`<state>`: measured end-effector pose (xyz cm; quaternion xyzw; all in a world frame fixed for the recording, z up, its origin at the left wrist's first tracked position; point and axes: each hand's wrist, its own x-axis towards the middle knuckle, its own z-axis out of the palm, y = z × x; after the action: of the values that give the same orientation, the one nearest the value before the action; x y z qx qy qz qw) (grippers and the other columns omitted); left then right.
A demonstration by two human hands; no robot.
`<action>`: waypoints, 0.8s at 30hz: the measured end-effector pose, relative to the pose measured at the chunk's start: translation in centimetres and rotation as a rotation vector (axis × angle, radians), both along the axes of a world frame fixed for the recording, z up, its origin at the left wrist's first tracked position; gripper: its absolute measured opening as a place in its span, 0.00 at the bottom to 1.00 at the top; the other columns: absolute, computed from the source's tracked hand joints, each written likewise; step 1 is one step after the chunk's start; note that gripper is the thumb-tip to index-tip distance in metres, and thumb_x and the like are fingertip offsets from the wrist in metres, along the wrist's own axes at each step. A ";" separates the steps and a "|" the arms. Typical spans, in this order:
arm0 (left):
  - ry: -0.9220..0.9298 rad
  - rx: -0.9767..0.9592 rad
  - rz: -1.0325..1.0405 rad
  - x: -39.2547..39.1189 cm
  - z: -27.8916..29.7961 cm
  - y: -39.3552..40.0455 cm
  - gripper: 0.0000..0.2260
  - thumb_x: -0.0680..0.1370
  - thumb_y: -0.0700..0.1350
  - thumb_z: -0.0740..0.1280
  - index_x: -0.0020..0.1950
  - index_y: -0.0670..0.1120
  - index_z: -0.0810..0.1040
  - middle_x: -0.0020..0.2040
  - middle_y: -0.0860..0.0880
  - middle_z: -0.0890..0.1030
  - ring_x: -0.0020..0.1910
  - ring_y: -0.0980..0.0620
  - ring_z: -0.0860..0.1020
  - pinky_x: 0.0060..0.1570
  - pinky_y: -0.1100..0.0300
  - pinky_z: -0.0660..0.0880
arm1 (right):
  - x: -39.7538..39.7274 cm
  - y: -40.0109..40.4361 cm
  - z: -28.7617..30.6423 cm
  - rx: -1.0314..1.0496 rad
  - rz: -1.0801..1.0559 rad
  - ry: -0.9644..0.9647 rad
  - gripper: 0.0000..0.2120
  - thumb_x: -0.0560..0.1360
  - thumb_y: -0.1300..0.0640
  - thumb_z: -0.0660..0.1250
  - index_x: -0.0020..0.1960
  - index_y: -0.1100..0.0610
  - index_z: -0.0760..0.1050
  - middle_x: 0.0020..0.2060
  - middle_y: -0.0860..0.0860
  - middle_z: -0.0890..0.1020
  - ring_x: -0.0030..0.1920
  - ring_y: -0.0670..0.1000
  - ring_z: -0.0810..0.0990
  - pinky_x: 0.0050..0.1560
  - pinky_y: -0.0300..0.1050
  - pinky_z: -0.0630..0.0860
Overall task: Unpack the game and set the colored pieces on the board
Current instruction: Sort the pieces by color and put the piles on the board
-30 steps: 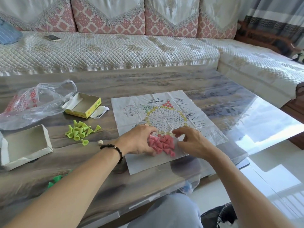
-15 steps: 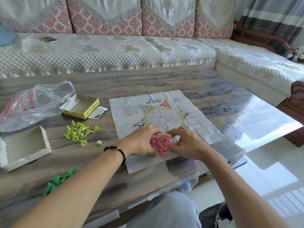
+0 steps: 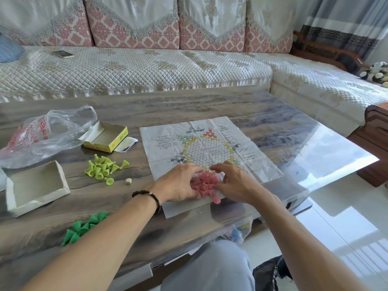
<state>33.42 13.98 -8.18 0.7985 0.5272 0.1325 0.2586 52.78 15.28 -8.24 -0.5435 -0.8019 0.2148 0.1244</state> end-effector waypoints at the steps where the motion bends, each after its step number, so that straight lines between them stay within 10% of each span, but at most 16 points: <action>1: 0.010 0.006 0.005 -0.4 0.1 -0.2 0.28 0.70 0.49 0.75 0.68 0.48 0.73 0.59 0.49 0.76 0.54 0.49 0.74 0.51 0.58 0.71 | -0.2 -0.2 0.1 0.010 -0.011 0.010 0.23 0.74 0.54 0.64 0.69 0.50 0.69 0.57 0.47 0.73 0.52 0.47 0.73 0.52 0.42 0.70; 6: 0.052 0.082 0.076 -3.7 0.3 -2.1 0.33 0.72 0.56 0.72 0.74 0.49 0.65 0.71 0.49 0.69 0.68 0.49 0.68 0.62 0.58 0.66 | -2.9 -1.8 0.8 0.139 -0.010 0.056 0.21 0.76 0.55 0.62 0.69 0.52 0.69 0.60 0.50 0.73 0.62 0.50 0.70 0.60 0.46 0.68; 14: 0.051 0.278 0.258 -12.1 -1.3 -8.6 0.28 0.74 0.61 0.64 0.70 0.49 0.72 0.66 0.52 0.73 0.64 0.53 0.71 0.61 0.60 0.67 | -9.9 -4.7 -0.3 0.220 0.042 0.026 0.19 0.77 0.48 0.61 0.66 0.51 0.72 0.60 0.48 0.74 0.62 0.52 0.69 0.59 0.50 0.69; 24: 0.177 0.202 0.305 -18.2 -3.6 -15.1 0.46 0.63 0.79 0.57 0.76 0.56 0.61 0.75 0.57 0.63 0.76 0.57 0.54 0.75 0.54 0.52 | -17.7 -8.3 -2.1 0.154 0.283 0.062 0.24 0.72 0.49 0.60 0.66 0.54 0.72 0.60 0.50 0.75 0.61 0.52 0.72 0.61 0.48 0.70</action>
<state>15.20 -1.12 -11.79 0.7399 0.6466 0.1515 0.1070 35.03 6.98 -10.30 -0.4070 -0.8803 0.1846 0.1589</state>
